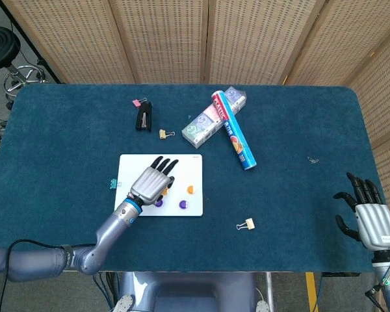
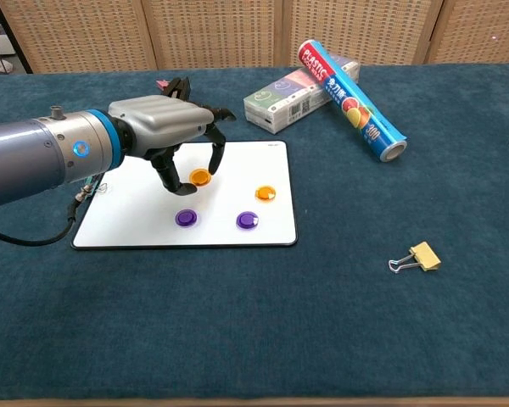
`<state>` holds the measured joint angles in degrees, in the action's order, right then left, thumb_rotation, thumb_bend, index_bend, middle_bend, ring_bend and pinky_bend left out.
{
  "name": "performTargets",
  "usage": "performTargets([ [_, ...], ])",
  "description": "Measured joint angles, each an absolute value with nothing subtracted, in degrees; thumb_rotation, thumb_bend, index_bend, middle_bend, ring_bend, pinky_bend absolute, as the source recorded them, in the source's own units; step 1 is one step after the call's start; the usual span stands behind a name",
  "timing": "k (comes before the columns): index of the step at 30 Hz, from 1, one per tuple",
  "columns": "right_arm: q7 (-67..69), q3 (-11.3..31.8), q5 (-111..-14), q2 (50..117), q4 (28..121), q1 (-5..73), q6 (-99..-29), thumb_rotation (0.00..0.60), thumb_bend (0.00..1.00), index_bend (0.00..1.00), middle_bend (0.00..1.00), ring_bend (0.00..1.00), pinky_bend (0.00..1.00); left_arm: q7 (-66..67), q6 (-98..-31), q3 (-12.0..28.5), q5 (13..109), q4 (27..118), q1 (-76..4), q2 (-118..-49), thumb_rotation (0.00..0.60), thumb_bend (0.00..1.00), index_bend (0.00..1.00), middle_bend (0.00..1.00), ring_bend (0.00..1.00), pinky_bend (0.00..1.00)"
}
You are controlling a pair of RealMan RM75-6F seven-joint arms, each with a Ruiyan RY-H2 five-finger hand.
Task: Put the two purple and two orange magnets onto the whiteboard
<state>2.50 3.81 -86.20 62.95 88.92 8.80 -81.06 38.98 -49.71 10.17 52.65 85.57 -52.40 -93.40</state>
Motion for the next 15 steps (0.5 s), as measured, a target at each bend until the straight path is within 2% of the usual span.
performTargets([
  [15, 4.3, 4.3, -85.2, 62.4, 88.3, 8.8, -80.6, 0.6, 0.4, 0.34, 0.0, 0.0, 0.0, 31.9, -45.7, 11.0, 53.7, 71.7, -56.2, -101.3, 0.6, 0.32, 0.52, 0.0, 0.0, 0.0],
])
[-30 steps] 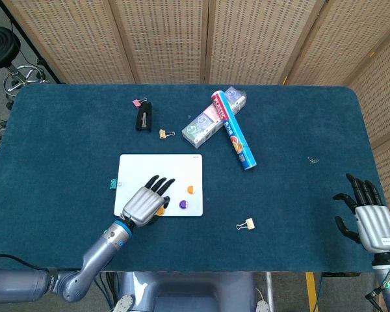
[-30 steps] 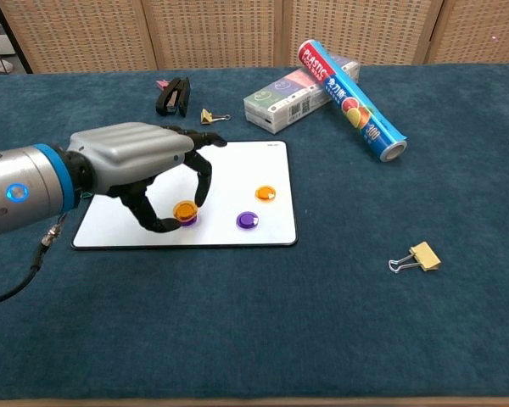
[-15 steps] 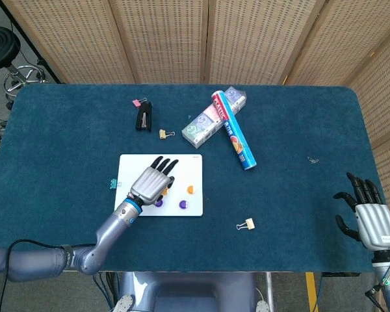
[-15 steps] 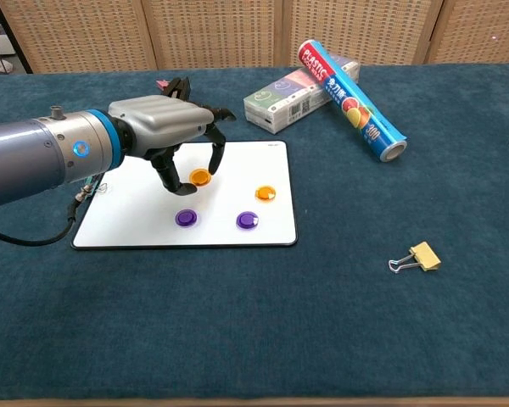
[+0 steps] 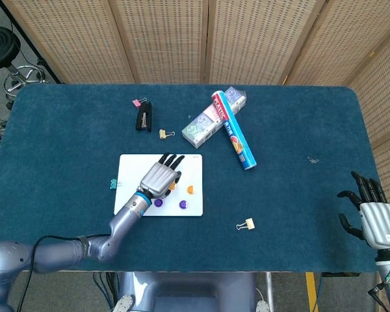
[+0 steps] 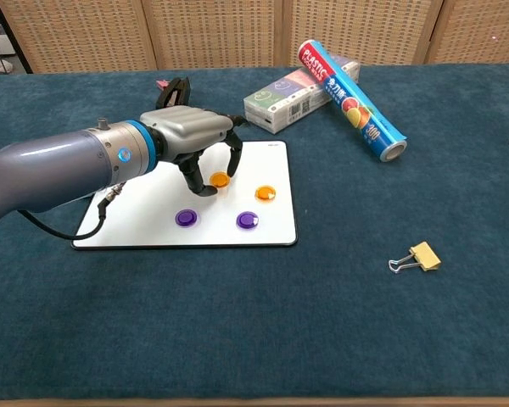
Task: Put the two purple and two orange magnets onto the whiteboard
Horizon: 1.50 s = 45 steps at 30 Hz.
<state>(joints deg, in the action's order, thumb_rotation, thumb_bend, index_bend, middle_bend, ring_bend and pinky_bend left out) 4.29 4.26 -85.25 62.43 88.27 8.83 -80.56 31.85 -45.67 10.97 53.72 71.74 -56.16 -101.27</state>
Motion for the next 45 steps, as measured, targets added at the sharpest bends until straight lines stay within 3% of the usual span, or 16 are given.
performTargets([
  [25, 4.7, 4.5, -84.6, 62.4, 88.1, 8.8, -80.0, 0.6, 0.4, 0.34, 0.0, 0.0, 0.0, 31.0, -45.2, 10.7, 50.7, 68.0, -57.1, -102.9, 0.6, 0.32, 0.52, 0.0, 0.0, 0.0],
  [32, 4.4, 4.4, -84.6, 62.5, 88.1, 8.9, -79.9, 0.6, 0.4, 0.34, 0.0, 0.0, 0.0, 30.7, -45.0, 10.7, 50.4, 68.9, -57.1, -102.5, 0.6, 0.31, 0.38, 0.0, 0.0, 0.0],
  [42, 4.6, 4.4, -84.8, 62.4, 88.2, 8.8, -80.0, 0.6, 0.4, 0.34, 0.0, 0.0, 0.0, 32.0, -46.0, 10.5, 48.8, 71.6, -57.1, -100.8, 0.6, 0.32, 0.35, 0.0, 0.0, 0.0],
  [45, 4.6, 4.4, -84.9, 62.4, 88.2, 8.8, -80.1, 0.6, 0.4, 0.34, 0.0, 0.0, 0.0, 31.5, -47.0, 10.7, 49.4, 73.8, -56.7, -99.4, 0.6, 0.31, 0.3, 0.0, 0.0, 0.0],
])
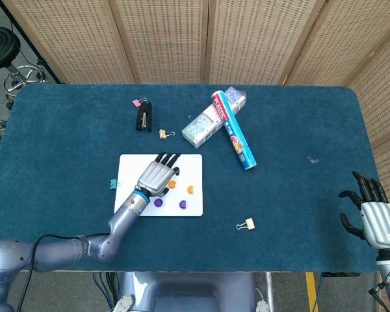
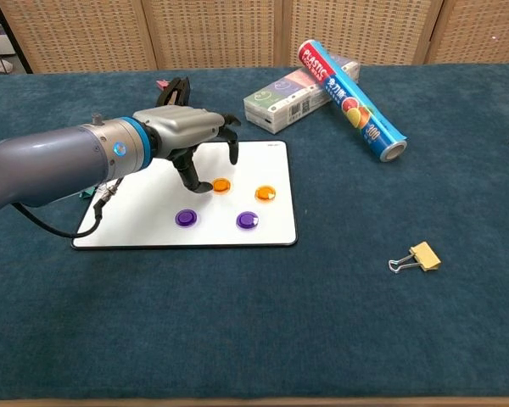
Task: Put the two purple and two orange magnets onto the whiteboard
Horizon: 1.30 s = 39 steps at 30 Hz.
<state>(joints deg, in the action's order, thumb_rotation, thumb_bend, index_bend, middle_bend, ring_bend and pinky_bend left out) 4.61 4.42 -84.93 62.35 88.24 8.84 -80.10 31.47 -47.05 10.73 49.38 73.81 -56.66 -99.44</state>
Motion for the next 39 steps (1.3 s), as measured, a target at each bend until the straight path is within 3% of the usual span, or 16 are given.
performTargets([
  [5, 4.7, 4.4, -85.2, 62.3, 88.4, 8.7, -80.5, 0.6, 0.4, 0.34, 0.0, 0.0, 0.0, 29.2, -49.6, 11.1, 51.6, 79.3, -55.0, -94.9, 0.6, 0.29, 0.07, 0.0, 0.0, 0.0],
  [8, 4.7, 4.3, -85.3, 62.3, 88.5, 8.7, -80.5, 0.6, 0.4, 0.33, 0.0, 0.0, 0.0, 27.3, -51.3, 11.1, 53.5, 82.7, -53.4, -91.4, 0.6, 0.26, 0.03, 0.0, 0.0, 0.0],
  [14, 4.3, 4.1, -86.0, 62.3, 88.9, 8.7, -80.8, 0.6, 0.4, 0.29, 0.0, 0.0, 0.0, 20.8, -55.7, 9.7, 60.7, 88.9, -48.1, -82.3, 0.6, 0.21, 0.0, 0.0, 0.0, 0.0],
  [23, 3.2, 3.7, -87.3, 62.6, 89.7, 8.7, -81.4, 0.6, 0.4, 0.22, 0.0, 0.0, 0.0, 4.4, -65.9, 4.1, 75.1, 93.0, -36.5, -71.4, 0.6, 0.19, 0.0, 0.0, 0.0, 0.0],
  [26, 2.5, 3.7, -87.3, 62.6, 89.9, 8.6, -81.8, 0.6, 0.32, 0.16, 0.0, 0.0, 0.0, 1.5, -71.3, 2.2, 77.8, 93.5, -32.1, -69.6, 0.6, 0.17, 0.0, 0.0, 0.0, 0.0],
  [31, 1.9, 3.8, -87.5, 62.5, 90.6, 8.1, -82.9, 0.6, 0.06, 0.07, 0.0, 0.0, 0.0, 0.5, -80.6, -0.9, 80.6, 94.4, -24.0, -67.5, 0.6, 0.11, 0.0, 0.0, 0.0, 0.0],
  [39, 2.7, 4.0, -88.3, 62.4, 90.9, 7.3, -85.2, 0.6, 0.0, 0.06, 0.0, 0.0, 0.0, -2.5, -88.7, -5.9, 83.2, 94.0, -13.0, -65.0, 0.6, 0.09, 0.0, 0.0, 0.0, 0.0],
])
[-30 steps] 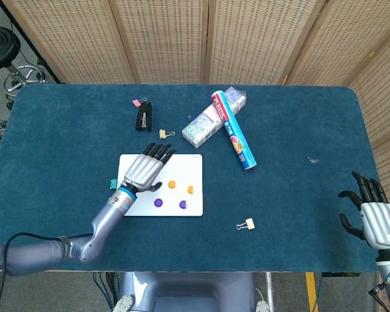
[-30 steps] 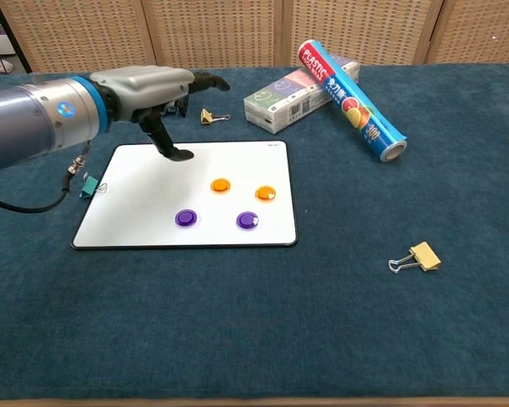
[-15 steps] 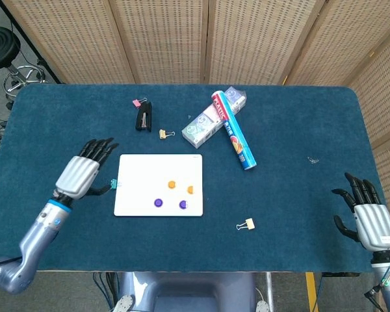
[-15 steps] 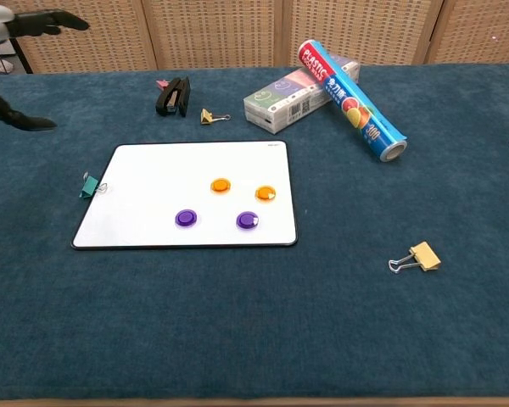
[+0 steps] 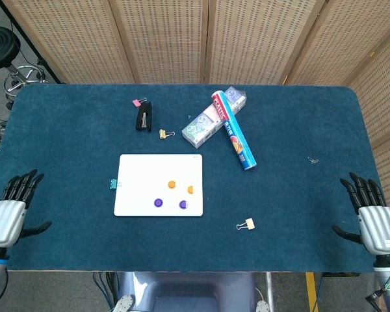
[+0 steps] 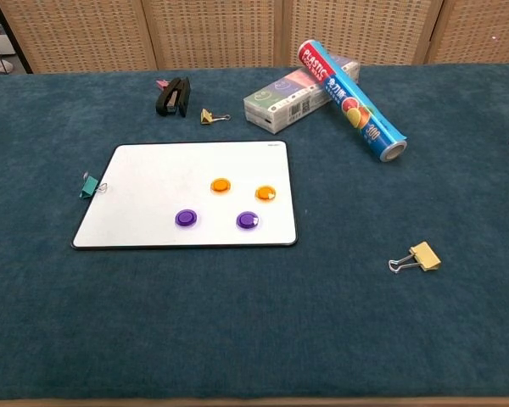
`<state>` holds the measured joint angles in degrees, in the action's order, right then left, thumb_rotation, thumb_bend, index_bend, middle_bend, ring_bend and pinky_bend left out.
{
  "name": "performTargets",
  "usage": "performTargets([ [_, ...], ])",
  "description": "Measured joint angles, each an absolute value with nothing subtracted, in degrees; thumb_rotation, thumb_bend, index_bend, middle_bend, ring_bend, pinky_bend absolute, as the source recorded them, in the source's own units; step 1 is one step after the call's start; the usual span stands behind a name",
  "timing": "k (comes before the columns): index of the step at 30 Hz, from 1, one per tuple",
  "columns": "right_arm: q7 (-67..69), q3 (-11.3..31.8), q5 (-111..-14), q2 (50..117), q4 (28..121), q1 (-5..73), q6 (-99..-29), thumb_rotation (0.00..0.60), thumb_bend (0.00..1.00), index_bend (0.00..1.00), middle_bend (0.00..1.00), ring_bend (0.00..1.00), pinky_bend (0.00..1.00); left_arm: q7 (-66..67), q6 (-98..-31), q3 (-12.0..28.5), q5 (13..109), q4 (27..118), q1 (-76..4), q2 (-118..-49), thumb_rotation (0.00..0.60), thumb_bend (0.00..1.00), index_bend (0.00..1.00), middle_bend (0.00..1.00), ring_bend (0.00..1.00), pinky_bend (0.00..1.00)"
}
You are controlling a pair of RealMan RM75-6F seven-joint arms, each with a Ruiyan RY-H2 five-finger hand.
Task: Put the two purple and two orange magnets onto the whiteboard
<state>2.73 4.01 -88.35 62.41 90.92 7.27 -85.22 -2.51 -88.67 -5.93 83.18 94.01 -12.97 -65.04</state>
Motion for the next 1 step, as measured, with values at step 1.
performTargets([
  [1, 2.5, 4.0, -88.4, 62.4, 90.9, 7.2, -85.4, 0.6, 0.0, 0.06, 0.0, 0.0, 0.0, -3.2, -89.3, -6.1, 83.6, 93.7, -12.2, -64.9, 0.6, 0.09, 0.0, 0.0, 0.0, 0.0],
])
